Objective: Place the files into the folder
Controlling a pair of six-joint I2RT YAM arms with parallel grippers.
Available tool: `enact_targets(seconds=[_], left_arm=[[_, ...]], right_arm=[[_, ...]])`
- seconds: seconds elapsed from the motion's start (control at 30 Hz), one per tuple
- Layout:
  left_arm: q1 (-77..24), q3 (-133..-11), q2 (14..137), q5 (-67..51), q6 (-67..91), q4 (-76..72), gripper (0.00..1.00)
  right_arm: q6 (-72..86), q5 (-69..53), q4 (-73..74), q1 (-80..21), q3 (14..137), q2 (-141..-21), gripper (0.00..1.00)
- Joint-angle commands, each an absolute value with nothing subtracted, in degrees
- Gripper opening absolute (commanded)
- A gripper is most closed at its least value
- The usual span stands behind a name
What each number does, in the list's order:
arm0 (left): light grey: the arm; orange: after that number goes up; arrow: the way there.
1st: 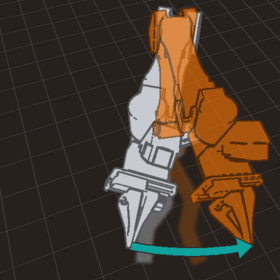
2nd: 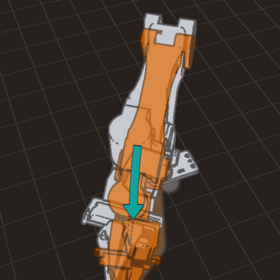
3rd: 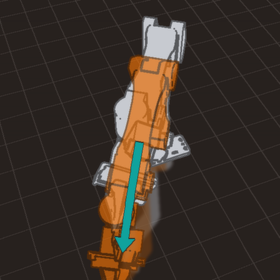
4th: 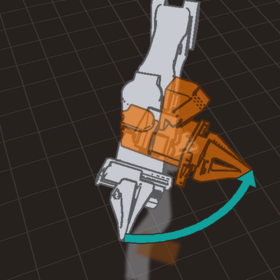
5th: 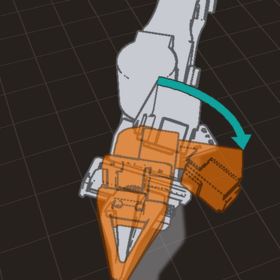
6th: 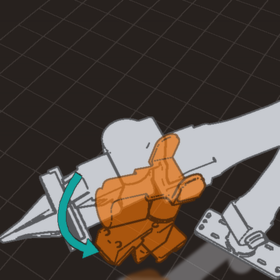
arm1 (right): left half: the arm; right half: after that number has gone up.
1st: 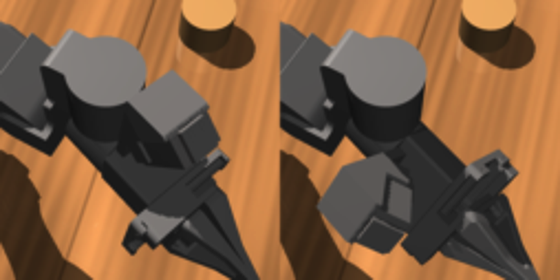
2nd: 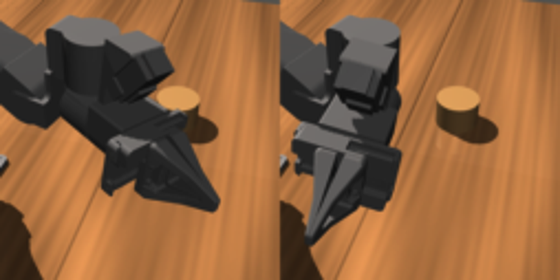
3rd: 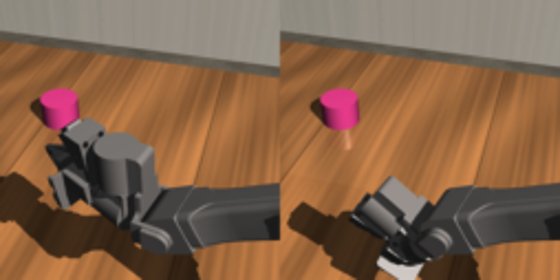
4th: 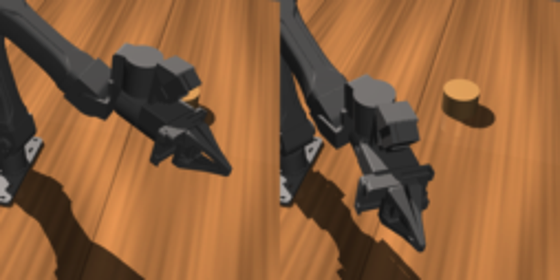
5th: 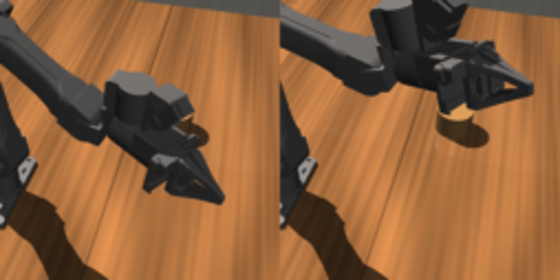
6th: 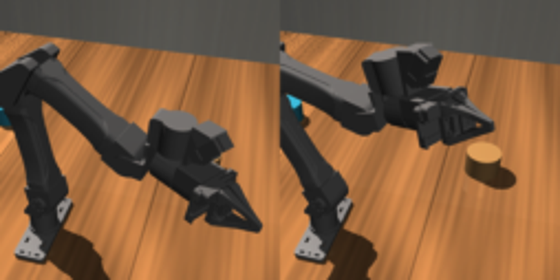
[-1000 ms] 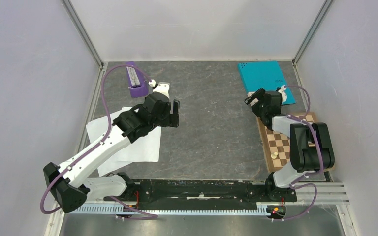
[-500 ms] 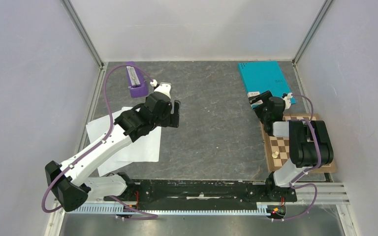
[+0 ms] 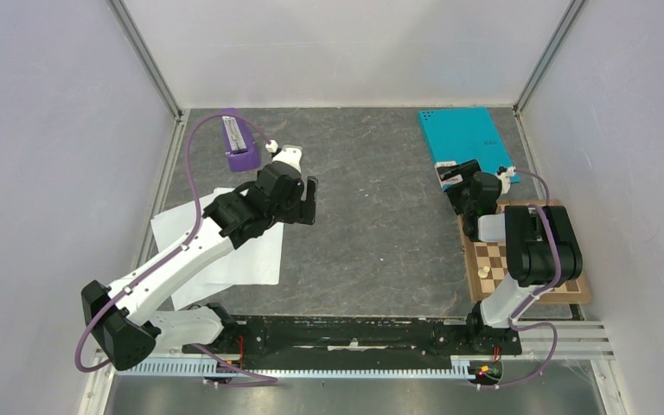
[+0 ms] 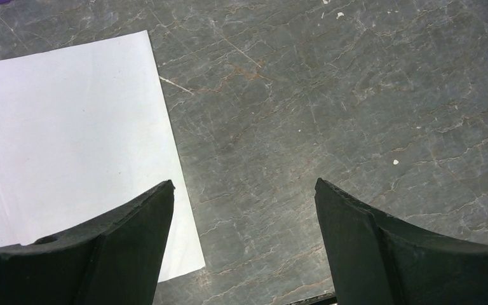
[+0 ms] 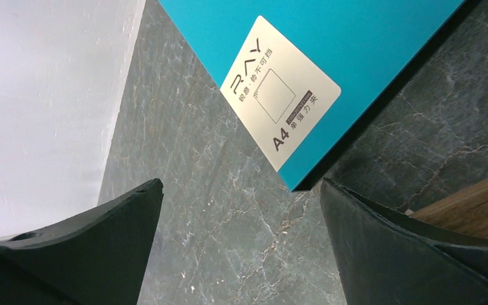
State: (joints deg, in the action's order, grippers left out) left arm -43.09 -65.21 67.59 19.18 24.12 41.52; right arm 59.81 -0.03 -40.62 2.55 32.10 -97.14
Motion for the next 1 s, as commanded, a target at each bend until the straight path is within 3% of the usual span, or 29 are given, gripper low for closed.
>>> enact_targets(seconds=[0.0,0.4,0.8,0.97], left_arm=[[-42.8,-67.3,68.1,19.2,22.0,40.9,0.87],[-42.5,-67.9,68.5,19.3,21.4,41.3,0.87],[-42.5,-68.2,69.3,18.3,21.9,41.5,0.87],[-42.5,-68.7,70.3,18.1,22.1,41.5,0.87]], right_arm=[[61.3,0.2,-43.9,3.0,33.2,-99.3,0.98],[65.1,0.7,-47.0,3.0,36.2,-105.1,0.92],[69.6,4.5,-51.0,3.7,35.5,-109.1,0.75],[71.1,5.3,-53.1,3.7,35.9,-111.2,0.57]])
